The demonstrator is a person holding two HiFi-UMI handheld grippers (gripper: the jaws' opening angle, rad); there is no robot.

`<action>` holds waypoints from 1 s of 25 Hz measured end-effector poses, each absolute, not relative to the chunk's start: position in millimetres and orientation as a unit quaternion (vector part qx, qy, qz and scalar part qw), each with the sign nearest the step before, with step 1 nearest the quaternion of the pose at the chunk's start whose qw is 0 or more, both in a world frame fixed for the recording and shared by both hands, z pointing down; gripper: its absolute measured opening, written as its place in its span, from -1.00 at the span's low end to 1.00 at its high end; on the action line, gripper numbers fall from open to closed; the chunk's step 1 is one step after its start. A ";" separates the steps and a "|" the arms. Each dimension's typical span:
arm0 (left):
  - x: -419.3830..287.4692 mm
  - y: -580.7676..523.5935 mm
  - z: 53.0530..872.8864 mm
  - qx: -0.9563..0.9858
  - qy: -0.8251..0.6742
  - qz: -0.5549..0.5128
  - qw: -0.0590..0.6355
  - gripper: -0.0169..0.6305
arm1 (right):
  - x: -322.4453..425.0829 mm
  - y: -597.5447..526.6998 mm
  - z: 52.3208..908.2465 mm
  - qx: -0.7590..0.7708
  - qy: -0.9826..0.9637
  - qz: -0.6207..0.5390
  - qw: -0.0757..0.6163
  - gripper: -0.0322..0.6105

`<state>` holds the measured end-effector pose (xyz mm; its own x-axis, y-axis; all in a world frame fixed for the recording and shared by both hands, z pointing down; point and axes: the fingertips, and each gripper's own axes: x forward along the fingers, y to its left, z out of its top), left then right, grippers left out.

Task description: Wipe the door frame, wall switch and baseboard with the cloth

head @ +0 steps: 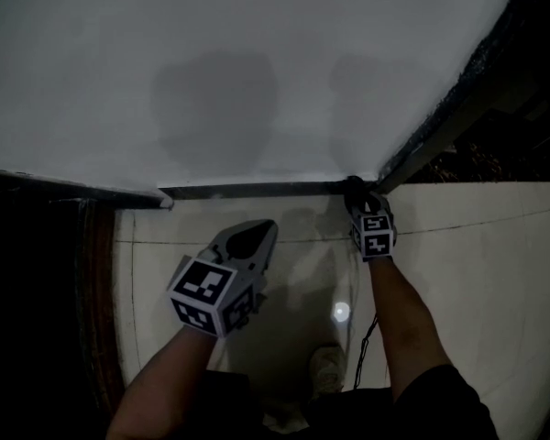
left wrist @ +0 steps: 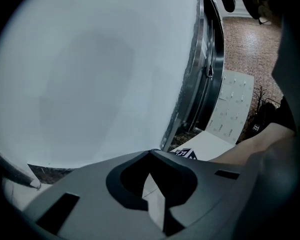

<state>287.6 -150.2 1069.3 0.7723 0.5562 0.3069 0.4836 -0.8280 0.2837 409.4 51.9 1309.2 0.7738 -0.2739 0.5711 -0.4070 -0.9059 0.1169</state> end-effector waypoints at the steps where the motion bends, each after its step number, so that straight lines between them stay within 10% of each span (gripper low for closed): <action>1: 287.7 -153.3 1068.9 0.937 0.274 0.191 0.101 -0.94 | 409.7 51.9 1308.8 0.935 -0.179 0.283 0.119 -0.62; 25: 276.7 -243.6 1041.9 0.955 0.217 0.143 0.143 -0.94 | 396.3 18.8 1269.5 0.918 -0.219 0.293 0.156 -0.62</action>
<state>276.7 -243.6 1041.9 0.8651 0.4545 0.2120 0.3728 -0.8656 0.3343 396.3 18.8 1269.5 0.7328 -0.3104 0.6055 -0.4927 -0.8558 0.1577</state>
